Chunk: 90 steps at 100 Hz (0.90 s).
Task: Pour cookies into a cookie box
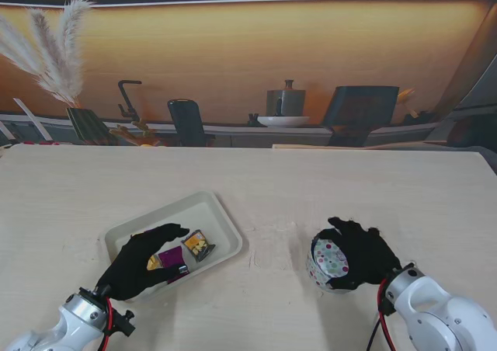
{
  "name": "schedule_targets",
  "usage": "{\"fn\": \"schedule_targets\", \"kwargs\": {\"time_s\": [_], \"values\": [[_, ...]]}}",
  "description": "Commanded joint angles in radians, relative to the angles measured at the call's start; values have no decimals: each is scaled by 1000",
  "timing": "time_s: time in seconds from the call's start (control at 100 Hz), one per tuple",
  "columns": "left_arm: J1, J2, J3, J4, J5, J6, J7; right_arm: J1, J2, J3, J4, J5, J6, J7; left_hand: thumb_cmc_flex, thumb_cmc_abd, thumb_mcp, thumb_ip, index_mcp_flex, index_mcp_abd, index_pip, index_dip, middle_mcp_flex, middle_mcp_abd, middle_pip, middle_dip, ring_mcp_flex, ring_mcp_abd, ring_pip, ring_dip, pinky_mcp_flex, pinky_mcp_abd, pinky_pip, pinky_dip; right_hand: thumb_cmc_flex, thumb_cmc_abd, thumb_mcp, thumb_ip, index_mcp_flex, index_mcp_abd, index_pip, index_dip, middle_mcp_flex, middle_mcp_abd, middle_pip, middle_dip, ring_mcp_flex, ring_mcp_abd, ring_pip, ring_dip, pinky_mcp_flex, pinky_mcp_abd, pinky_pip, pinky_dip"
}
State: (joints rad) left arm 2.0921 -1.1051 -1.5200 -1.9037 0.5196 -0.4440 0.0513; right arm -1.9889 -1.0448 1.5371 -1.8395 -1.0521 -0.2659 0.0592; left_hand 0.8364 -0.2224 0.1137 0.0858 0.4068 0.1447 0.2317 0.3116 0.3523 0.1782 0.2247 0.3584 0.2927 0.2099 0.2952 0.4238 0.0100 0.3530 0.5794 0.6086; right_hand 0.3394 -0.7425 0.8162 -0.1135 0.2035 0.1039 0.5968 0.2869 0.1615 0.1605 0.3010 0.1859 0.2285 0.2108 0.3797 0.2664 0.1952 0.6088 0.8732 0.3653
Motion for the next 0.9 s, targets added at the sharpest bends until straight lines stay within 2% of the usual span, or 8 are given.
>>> {"fn": "schedule_targets", "kwargs": {"time_s": [0.0, 0.48, 0.89], "values": [[6, -4, -1, -6, 0, 3, -16, -6, -4, 1, -11, -1, -5, 6, 1, 11, -7, 10, 6, -21, -12, 4, -2, -14, -23, -3, 3, -9, -6, 14, -2, 16, 13, 24, 132, 62, 224, 50, 25, 25, 25, 4, 14, 11, 17, 8, 81, -33, 151, 76, 39, -104, 228, 99], [5, -4, -2, -5, 0, 7, -15, -41, -14, 35, -37, 6, -13, -47, 2, 11, -9, 10, 12, -23, -10, 6, -2, -14, -24, -3, 3, -7, -9, 14, -2, 16, 12, 24, 136, 57, 236, 47, 53, 28, 56, 3, 14, 11, 67, 28, 94, -31, 157, 80, 57, -110, 227, 122], [2, -4, 1, -3, 1, 11, -13, -103, -29, 87, -62, -2, -15, -143, 2, 13, -10, 10, 15, -26, -8, 7, -2, -14, -25, -4, 2, -6, -10, 14, -2, 17, 10, 24, 135, 60, 246, 44, 85, 35, 74, 4, 15, 7, 129, 52, 113, -24, 165, 84, 72, -107, 229, 132]]}}
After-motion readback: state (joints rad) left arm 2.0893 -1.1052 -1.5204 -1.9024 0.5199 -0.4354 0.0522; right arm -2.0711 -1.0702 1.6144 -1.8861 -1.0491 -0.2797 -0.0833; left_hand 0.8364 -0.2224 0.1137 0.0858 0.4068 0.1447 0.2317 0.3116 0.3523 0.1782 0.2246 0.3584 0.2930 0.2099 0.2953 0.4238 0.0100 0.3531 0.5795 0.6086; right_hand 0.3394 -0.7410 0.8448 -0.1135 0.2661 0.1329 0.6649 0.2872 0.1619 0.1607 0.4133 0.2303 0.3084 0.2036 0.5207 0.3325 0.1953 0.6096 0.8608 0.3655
